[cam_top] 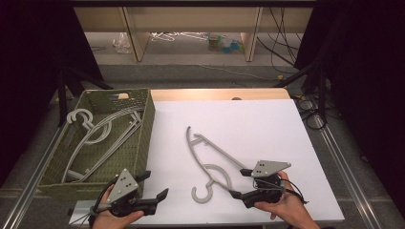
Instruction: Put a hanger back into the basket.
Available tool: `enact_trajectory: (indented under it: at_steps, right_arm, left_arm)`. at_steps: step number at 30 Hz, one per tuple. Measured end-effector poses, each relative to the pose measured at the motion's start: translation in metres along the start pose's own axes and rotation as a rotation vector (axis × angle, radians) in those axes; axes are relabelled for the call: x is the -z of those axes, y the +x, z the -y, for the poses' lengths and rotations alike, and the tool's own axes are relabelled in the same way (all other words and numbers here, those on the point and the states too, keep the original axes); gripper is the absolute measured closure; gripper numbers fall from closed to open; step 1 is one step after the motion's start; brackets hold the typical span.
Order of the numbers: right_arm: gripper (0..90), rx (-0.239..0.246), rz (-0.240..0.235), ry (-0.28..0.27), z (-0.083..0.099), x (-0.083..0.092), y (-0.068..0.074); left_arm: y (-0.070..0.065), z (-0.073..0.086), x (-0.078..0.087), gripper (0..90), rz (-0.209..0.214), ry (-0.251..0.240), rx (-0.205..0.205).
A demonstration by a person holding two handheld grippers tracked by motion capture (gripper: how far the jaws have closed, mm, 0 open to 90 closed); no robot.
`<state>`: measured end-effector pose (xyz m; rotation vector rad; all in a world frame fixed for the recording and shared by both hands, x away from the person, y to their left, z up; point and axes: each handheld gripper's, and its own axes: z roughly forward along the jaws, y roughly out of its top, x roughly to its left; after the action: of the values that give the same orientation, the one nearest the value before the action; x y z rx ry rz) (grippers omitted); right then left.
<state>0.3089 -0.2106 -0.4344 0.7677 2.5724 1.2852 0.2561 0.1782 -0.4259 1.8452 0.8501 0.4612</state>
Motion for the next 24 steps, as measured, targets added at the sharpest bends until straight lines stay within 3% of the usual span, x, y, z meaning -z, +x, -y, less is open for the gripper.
enact_trajectory:
  at_steps: [8,11,12,13,15,19,24]
  right_arm:
    - [22.0,0.038,-0.003,0.091,0.003,-0.012,0.008]
    - [23.4,0.04,0.001,0.116,0.005,-0.019,0.01]
    - [23.6,0.046,-0.01,0.149,0.005,-0.02,0.009]
    - [24.2,0.047,0.005,0.156,0.007,-0.024,0.01]
    - [28.5,0.056,0.008,0.204,0.009,-0.028,0.009]
    - [35.2,0.037,0.02,0.294,0.012,-0.034,0.001]
    - [46.1,0.009,0.012,0.335,0.011,-0.037,-0.004]
  left_arm:
    - [-0.001,0.002,0.001,18.7,0.003,-0.003,0.013]
    - [0.0,0.003,0.001,18.7,0.003,0.003,0.008]
    - [0.0,0.003,0.001,18.8,0.002,0.003,0.007]
    - [0.001,0.002,0.001,19.0,0.005,0.005,-0.015]
    - [-0.001,0.003,0.001,19.2,0.0,0.005,0.006]
    - [-0.001,0.004,0.0,19.1,0.004,0.007,0.003]
    - [0.0,0.004,0.0,18.6,0.005,0.011,0.002]
